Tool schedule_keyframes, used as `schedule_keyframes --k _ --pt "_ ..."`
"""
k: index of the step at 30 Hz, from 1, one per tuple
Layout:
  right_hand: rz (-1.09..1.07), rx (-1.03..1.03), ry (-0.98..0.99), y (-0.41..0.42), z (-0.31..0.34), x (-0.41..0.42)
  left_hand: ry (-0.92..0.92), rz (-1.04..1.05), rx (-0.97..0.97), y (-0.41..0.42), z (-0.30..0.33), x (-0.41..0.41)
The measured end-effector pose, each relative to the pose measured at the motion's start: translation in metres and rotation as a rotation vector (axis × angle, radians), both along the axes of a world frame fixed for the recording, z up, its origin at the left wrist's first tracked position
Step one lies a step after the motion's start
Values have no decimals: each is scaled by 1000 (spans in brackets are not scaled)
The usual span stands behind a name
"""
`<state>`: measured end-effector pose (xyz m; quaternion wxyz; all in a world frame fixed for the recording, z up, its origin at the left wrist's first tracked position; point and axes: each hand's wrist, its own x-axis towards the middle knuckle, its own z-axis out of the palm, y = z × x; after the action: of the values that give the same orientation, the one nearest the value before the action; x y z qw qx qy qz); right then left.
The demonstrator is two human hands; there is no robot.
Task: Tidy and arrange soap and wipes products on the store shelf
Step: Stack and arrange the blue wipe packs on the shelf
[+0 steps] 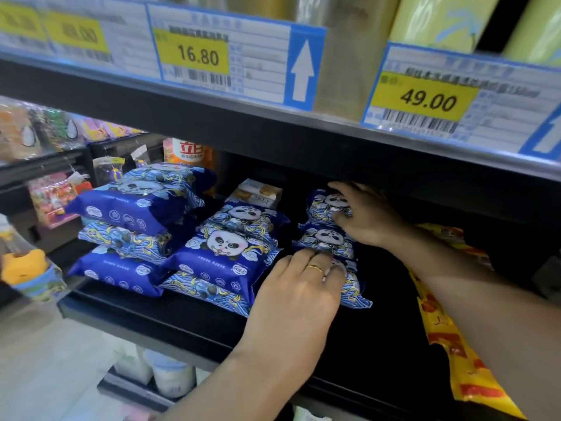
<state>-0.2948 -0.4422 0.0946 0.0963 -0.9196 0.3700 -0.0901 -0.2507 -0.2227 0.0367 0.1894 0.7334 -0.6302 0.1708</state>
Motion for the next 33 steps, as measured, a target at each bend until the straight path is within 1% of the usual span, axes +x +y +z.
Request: schedule_keyframes --k 3,5,7,10,13,16,20,25,29,33 --pt "22 43 -108 25 8 10 -33 -75 -123 26 4 13" --pt "117 129 -161 45 15 19 -50 -79 -167 45 6 29" --pt "272 222 -131 66 22 29 -47 -36 -169 64 8 50" --pt "384 197 -112 84 26 45 -37 29 -88 86 7 80" --pt "409 166 -75 98 25 58 -96 28 5 95 2 95" --pt "414 167 -17 104 20 68 -136 25 19 92 -2 105" --pt "382 182 -21 105 15 77 -165 -3 -39 88 -5 115" --pt "364 235 -33 104 15 77 -145 -55 -142 85 -8 122" --pt "337 187 23 106 18 83 -129 -72 -174 84 -10 125" --pt "334 128 -56 109 18 75 -87 -94 -235 90 -9 121"
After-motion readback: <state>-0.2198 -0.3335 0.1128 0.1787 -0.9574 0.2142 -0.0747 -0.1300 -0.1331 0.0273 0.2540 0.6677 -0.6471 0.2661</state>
